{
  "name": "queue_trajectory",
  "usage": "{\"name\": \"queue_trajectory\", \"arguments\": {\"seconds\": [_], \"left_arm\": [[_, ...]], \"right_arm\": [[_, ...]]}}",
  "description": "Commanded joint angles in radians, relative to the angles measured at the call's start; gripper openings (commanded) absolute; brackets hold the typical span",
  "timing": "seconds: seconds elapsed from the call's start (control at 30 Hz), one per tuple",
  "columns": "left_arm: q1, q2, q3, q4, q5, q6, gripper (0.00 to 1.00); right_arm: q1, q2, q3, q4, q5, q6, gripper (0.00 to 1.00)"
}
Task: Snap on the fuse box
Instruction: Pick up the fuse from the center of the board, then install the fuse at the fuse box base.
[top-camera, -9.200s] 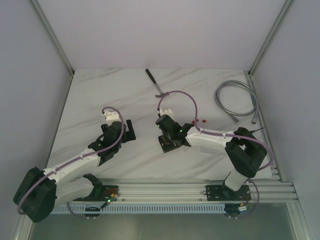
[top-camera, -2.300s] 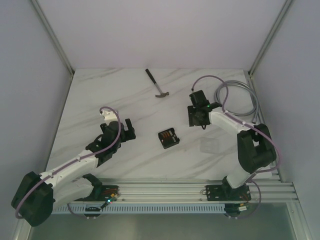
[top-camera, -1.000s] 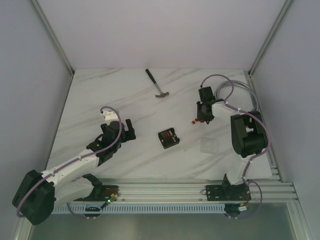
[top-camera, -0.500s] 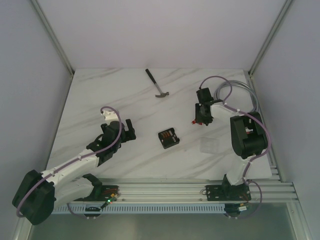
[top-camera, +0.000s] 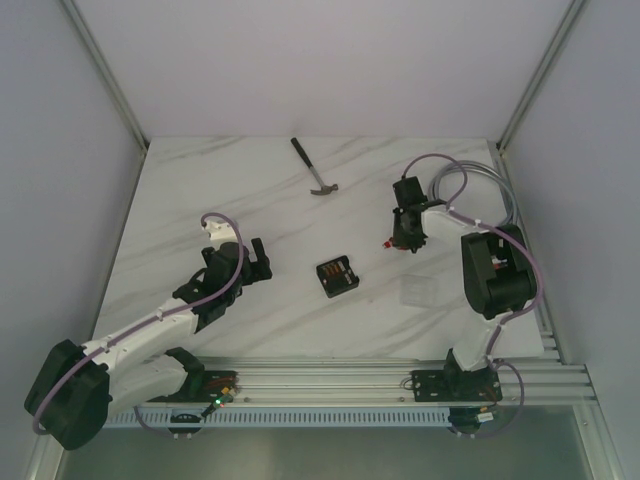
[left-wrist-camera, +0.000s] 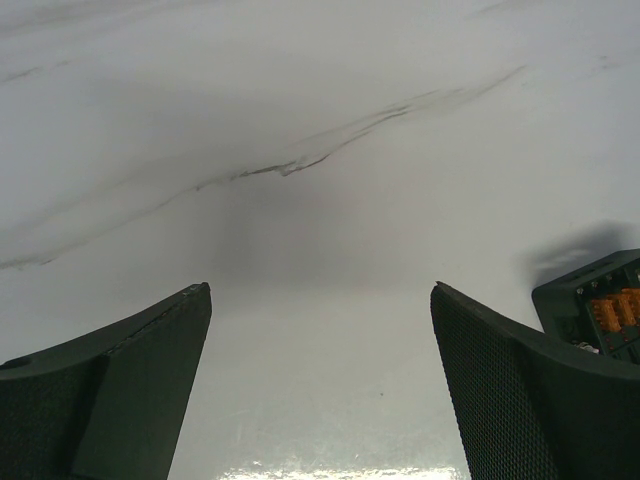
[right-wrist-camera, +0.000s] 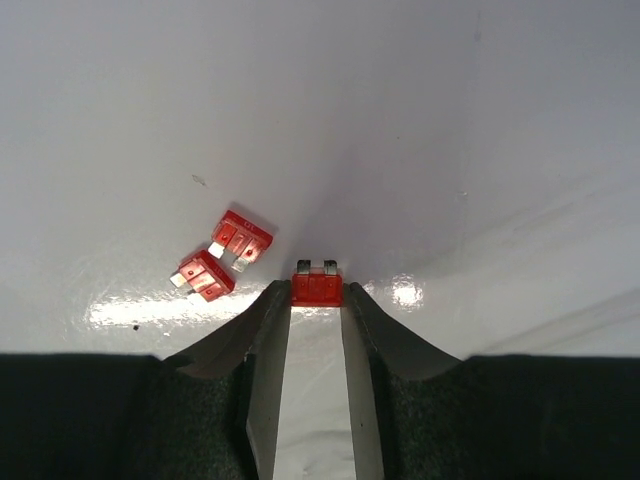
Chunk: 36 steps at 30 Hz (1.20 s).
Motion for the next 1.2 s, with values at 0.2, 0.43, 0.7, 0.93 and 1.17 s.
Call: {"name": "queue_trajectory", "arguments": {"seconds": [0.2, 0.43, 0.7, 0.93, 1.17], "left_arm": [[0.007, -0.009, 0.007, -0.012, 0.016, -0.009, 1.00], [0.007, 0.026, 0.048, 0.029, 0.114, -0.050, 1.00], [0.007, 0.140, 0.178, 0.115, 0.275, -0.087, 0.99], [0.009, 0.245, 0.285, 0.181, 0.437, -0.128, 0.92], [0.010, 0.313, 0.347, 0.254, 0.591, -0.202, 0.84]], "right_arm": [[0.010, -0.028, -0.054, -0.076, 0.028, 0.001, 0.25], [0.060, -0.124, -0.076, -0.013, -0.002, -0.052, 0.24], [0.149, -0.261, -0.104, 0.078, -0.125, -0.121, 0.22], [0.246, -0.400, -0.151, 0.193, -0.244, -0.203, 0.22], [0.317, -0.487, -0.208, 0.298, -0.356, -0.261, 0.22]]}}
